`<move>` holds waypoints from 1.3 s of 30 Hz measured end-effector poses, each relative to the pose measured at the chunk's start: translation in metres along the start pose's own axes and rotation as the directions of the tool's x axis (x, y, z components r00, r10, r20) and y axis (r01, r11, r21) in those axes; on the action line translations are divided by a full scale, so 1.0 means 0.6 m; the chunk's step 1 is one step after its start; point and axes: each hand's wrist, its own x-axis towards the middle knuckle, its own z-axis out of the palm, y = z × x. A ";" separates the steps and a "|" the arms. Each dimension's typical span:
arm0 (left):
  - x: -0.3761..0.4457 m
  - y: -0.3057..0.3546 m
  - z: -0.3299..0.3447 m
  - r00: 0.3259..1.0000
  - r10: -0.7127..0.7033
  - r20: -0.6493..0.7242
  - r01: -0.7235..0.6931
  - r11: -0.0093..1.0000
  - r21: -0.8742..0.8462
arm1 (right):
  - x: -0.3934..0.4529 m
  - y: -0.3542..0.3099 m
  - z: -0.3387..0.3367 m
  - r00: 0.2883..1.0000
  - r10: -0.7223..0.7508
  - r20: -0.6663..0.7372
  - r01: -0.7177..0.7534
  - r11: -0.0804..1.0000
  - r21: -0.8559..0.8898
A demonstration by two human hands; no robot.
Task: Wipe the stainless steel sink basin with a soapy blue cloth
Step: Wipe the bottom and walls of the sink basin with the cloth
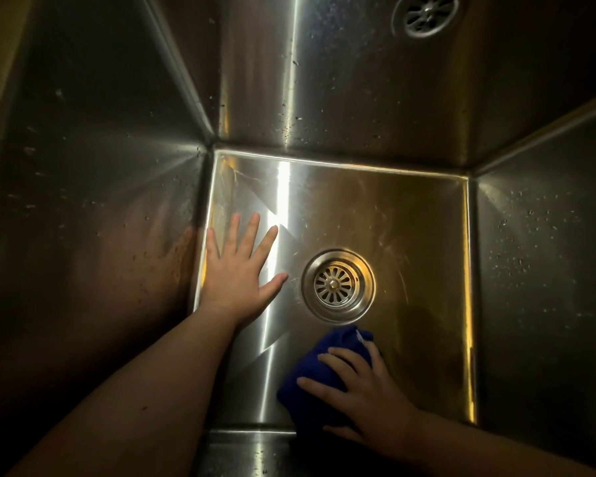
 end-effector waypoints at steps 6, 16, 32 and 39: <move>-0.001 0.001 0.002 1.000 0.004 -0.015 -0.004 1.000 -0.009 | 0.011 0.039 -0.004 0.985 0.111 -0.132 -0.105 0.993 0.052; -0.001 -0.001 0.004 1.000 0.004 -0.016 -0.003 1.000 0.008 | 0.046 0.097 -0.032 0.652 0.723 -0.228 -0.660 0.689 0.299; 0.001 -0.002 0.003 1.000 0.004 -0.008 -0.004 1.000 0.010 | 0.009 0.065 0.023 0.945 -0.254 -0.205 0.238 0.966 -0.101; 0.000 -0.001 0.001 1.000 0.006 -0.014 -0.006 1.000 0.017 | 0.046 0.177 -0.027 0.689 0.626 -0.364 -0.566 0.779 0.269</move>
